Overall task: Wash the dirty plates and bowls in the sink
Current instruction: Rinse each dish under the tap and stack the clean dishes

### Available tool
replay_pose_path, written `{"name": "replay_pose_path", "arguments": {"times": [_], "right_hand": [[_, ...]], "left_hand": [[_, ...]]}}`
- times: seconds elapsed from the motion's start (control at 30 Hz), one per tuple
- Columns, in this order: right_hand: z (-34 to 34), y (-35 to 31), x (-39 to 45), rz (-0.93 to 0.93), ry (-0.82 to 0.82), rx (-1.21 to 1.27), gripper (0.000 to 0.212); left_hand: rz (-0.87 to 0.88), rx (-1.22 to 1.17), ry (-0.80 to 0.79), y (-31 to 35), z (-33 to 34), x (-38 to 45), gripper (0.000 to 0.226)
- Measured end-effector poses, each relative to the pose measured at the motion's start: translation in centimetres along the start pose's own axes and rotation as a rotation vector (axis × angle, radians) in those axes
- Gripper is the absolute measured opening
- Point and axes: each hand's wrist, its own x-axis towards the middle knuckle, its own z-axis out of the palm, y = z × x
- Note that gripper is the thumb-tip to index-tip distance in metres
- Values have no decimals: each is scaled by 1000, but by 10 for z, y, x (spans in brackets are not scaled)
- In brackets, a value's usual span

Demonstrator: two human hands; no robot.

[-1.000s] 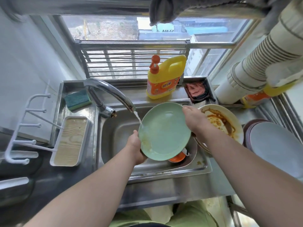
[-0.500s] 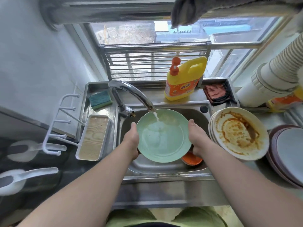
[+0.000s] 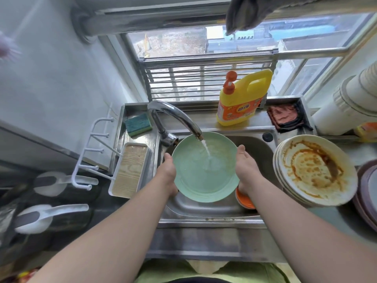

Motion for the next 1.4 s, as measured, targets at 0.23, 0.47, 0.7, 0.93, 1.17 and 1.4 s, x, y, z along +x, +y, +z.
{"name": "replay_pose_path", "arguments": {"times": [0.23,0.47,0.7,0.93,1.17,1.4], "right_hand": [[-18,-20,-9,-122,23,-59,41],[-31,-19,-9,-90,40,7,45],[-31,3,-2,188,-1,59,47],[-19,27,2,457,-90,200,37],[-32,42,13,651,-75,58,32],[-37,50,16,678,-134,38,28]], "left_hand": [[-72,-59,-79,-15,20,7,85],[-80,-51,-137,-18,28,10,88],[-96,37,-139,-8,7,9,80],[-243,-28,-138,1,-22,5,59],[-293,9,-45,1,-21,8,32],[-289,124,-38,0,-15,15,27]]}}
